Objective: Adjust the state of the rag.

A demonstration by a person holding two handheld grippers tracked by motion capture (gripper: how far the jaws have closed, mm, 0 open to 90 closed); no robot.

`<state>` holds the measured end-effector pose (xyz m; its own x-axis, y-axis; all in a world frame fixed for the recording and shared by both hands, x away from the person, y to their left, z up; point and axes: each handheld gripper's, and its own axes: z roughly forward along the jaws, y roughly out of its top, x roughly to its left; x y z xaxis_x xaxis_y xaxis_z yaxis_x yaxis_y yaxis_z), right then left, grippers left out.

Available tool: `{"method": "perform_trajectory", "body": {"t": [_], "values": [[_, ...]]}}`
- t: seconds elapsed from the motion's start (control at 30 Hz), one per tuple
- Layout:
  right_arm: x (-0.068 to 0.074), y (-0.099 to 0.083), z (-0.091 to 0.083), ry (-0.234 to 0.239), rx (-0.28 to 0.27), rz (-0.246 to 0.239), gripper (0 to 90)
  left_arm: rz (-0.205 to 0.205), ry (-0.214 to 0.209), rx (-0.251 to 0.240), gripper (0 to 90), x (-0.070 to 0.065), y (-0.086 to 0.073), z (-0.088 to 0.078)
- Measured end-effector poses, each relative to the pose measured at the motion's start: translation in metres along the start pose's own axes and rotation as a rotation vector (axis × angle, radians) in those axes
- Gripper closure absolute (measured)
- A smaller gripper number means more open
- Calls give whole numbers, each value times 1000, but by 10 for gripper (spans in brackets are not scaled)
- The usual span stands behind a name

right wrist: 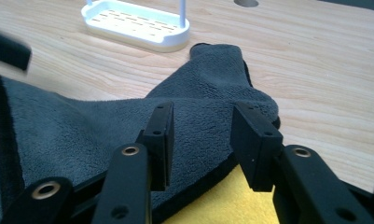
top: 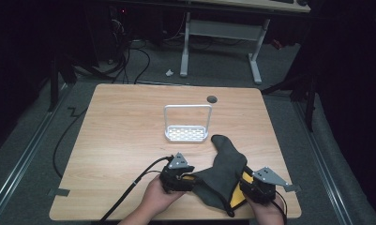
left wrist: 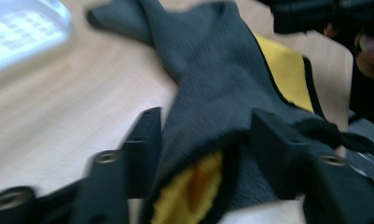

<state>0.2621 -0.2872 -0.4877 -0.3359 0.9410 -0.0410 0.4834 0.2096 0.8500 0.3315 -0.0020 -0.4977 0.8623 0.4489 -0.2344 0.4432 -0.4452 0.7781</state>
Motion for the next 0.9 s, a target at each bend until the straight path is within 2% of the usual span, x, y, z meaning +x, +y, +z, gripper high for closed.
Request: {"method": "perform_trajectory", "body": {"t": [0.07,0.1,0.17,0.37,0.5,0.6,0.63,0.73,0.83,0.9], "values": [[-1,-1,1,-13,7,3,594,29,28,18,764,-3,-3,0],[-2,-2,1,-18,8,4,592,40,38,16,810,-5,-4,-1],[-4,-2,1,-26,12,14,593,51,55,1,830,-5,-6,-7],[-11,-5,4,-38,30,33,617,-55,25,-108,828,8,-19,-45],[-6,-9,13,-15,76,24,618,-110,41,-151,826,21,-33,-66],[0,-11,21,-3,105,11,561,-164,56,-165,825,34,-46,-82],[1,-12,25,12,117,21,531,-177,57,-162,825,38,-50,-85],[5,-13,35,40,144,34,468,-189,73,-150,824,42,-61,-92],[8,-12,43,29,155,39,463,-186,96,-141,822,44,-70,-96],[9,-12,48,37,167,54,477,-209,102,-142,822,48,-76,-100]]}}
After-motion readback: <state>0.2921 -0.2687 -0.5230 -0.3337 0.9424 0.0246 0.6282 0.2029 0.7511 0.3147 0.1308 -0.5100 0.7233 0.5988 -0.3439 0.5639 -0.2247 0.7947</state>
